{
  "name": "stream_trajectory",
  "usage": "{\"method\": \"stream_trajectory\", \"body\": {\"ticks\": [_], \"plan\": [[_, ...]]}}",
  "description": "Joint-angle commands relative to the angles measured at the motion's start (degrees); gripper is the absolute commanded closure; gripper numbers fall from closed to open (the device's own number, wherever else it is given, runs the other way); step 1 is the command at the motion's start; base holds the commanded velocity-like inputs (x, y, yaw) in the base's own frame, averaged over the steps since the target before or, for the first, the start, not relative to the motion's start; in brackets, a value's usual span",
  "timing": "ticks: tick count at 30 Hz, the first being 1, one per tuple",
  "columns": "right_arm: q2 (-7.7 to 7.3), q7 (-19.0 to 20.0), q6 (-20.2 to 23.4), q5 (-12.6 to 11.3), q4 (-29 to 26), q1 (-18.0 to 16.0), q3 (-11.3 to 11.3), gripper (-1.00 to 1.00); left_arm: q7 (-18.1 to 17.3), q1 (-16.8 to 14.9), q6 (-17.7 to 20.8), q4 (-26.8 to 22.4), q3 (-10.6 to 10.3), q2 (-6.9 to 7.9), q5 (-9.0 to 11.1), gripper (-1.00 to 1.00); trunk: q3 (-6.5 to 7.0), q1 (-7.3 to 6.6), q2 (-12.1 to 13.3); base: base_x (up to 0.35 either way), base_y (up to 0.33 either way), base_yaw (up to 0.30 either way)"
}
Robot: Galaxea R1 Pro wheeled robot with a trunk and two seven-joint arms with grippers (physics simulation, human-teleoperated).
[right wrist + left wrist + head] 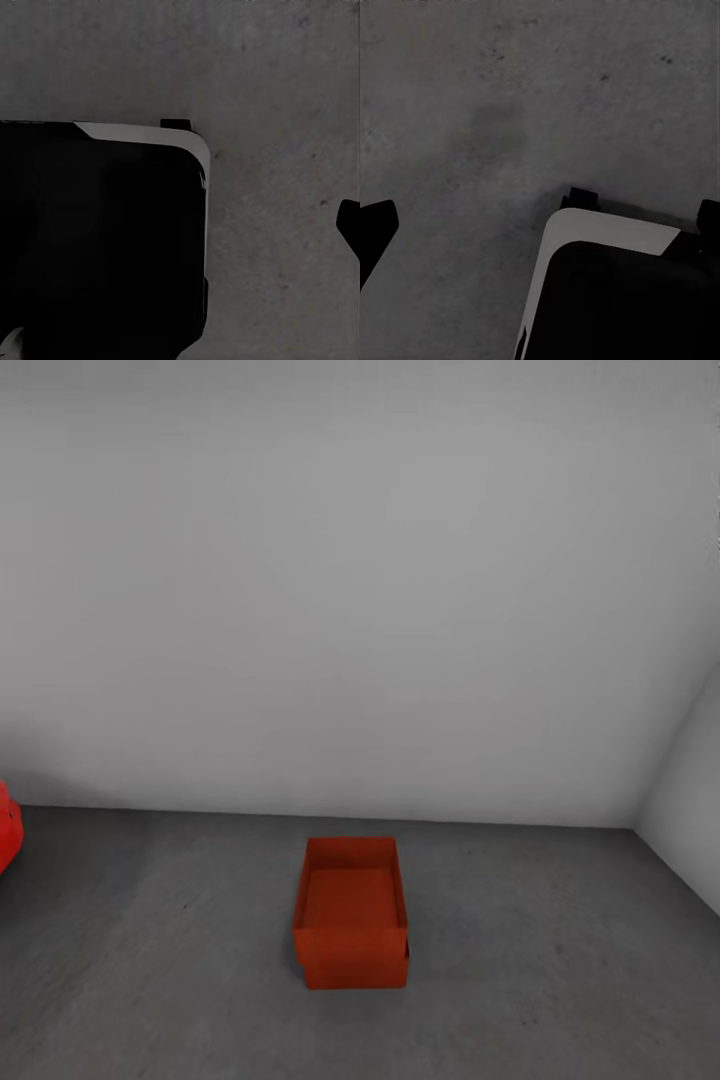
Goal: Move the two storage containers from the living room to the garage. In the garage, place one container on the floor and stack the other container on top of it (either order is fine).
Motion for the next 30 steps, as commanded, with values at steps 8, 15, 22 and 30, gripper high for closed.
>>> {"method": "stream_trajectory", "body": {"ticks": [8,15,22,30], "plan": [[0.01,-0.1,-0.2,-0.3,0.2,-0.1,0.6,-1.0,0.0,0.0,-0.2,0.1,0.2,-0.01,0.4,-1.0,0.67,0.01,-0.1,0.0,0.0,0.0],[0.08,0.0,-0.2,-0.2,0.2,-0.1,0.6,-1.0,0.0,0.0,-0.2,0.1,0.2,-0.01,0.4,-1.0,1.33,0.01,-0.1,0.0,0.0,0.0],[0.1,0.3,-0.2,-0.1,0.2,-0.1,0.7,-1.0,0.0,0.0,-0.2,0.1,0.2,-0.01,0.4,-1.0,1.99,0.01,-0.1,0.0,0.0,0.0],[0.02,0.3,-0.2,-0.2,0.2,-0.1,0.6,-1.0,0.0,0.0,-0.2,0.1,0.2,-0.01,0.4,-1.0,2.74,0.01,-0.1,0.0,0.0,0.0]]}}
